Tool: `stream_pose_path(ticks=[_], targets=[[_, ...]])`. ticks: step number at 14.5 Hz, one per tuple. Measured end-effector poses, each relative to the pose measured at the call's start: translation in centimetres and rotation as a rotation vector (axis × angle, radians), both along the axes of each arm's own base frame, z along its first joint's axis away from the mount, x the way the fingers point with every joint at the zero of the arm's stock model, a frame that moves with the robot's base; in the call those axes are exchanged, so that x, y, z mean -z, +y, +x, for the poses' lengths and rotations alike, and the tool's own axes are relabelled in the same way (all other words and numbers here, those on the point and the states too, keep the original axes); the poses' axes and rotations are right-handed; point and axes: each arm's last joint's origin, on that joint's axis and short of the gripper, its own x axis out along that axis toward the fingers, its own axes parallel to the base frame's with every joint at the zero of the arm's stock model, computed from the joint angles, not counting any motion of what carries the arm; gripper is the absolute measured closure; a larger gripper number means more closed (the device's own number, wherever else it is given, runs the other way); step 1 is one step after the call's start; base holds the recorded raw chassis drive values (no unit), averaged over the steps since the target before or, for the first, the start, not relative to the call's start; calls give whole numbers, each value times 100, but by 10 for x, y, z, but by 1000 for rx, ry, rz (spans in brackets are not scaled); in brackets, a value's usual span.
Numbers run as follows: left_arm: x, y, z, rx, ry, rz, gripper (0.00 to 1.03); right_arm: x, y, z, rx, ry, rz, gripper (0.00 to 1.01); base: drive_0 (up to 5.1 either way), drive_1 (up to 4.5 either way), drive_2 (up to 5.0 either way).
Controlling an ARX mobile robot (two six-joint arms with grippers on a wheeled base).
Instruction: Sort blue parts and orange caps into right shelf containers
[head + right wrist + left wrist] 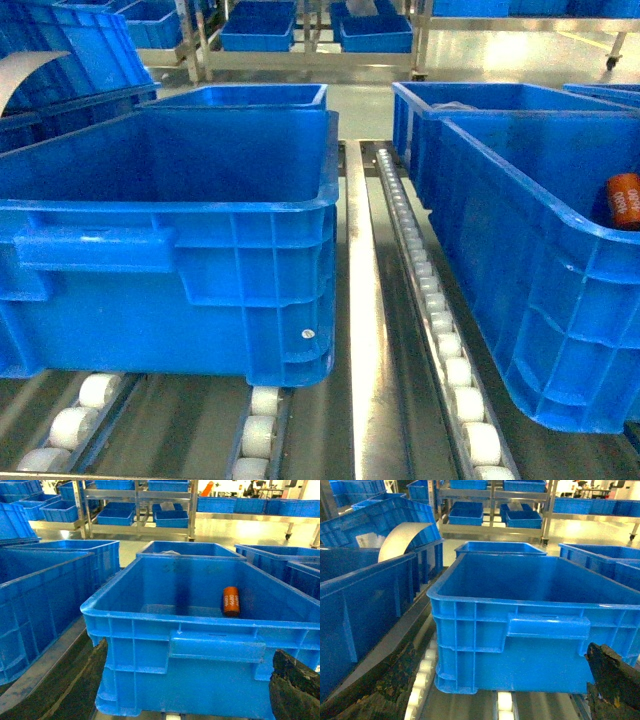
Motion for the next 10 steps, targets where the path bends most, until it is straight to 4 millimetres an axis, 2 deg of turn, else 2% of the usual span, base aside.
stream_pose_path(ticks=[10], targets=[[0, 0, 0, 0, 0, 0, 5, 0, 0, 0, 0, 0, 0, 3, 0, 0, 0]])
